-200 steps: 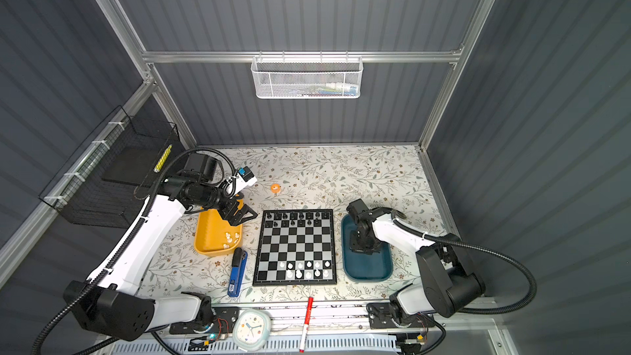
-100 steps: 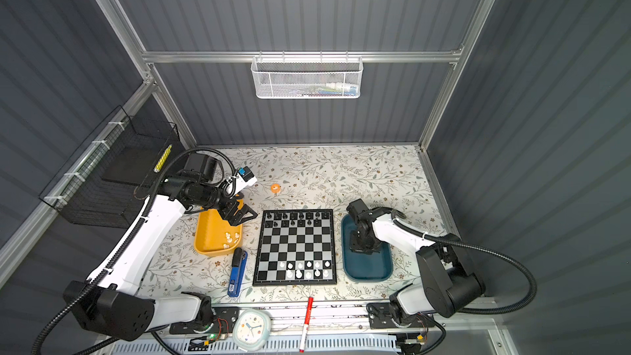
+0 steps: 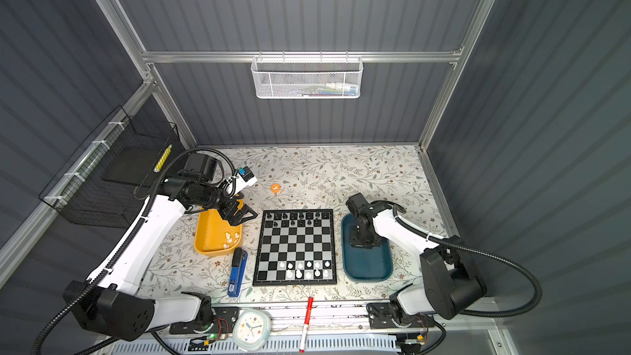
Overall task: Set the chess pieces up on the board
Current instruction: 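Lift the black piece with the right gripper out of the teal tray, then carry the black piece with the right gripper over the board's back row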
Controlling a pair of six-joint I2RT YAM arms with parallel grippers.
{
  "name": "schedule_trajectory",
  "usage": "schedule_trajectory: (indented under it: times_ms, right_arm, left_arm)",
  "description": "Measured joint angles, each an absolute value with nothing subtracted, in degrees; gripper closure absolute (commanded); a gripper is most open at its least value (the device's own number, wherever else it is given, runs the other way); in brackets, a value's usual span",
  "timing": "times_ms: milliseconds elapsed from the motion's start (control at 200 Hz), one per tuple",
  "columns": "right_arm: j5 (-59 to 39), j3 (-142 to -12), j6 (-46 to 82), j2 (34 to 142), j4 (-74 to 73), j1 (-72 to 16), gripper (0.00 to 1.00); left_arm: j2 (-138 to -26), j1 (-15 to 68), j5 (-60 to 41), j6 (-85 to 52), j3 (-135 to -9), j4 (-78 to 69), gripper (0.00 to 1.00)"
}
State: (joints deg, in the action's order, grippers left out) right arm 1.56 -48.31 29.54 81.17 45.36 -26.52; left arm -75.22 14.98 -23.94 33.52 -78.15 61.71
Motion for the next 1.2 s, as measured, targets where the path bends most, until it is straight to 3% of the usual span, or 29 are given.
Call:
schedule_trajectory:
  times_ms: [810, 1201]
  right_arm:
    - [1.9, -62.0, 27.4, 81.2, 52.1, -28.4, 0.85]
    - [2.5, -73.3, 25.5, 89.9, 53.7, -32.6, 0.85]
  left_arm:
    - [-75.2, 15.0, -23.7, 33.5, -78.1, 61.8, 0.01]
    - [-75.2, 15.0, -23.5, 33.5, -78.2, 61.9, 0.0]
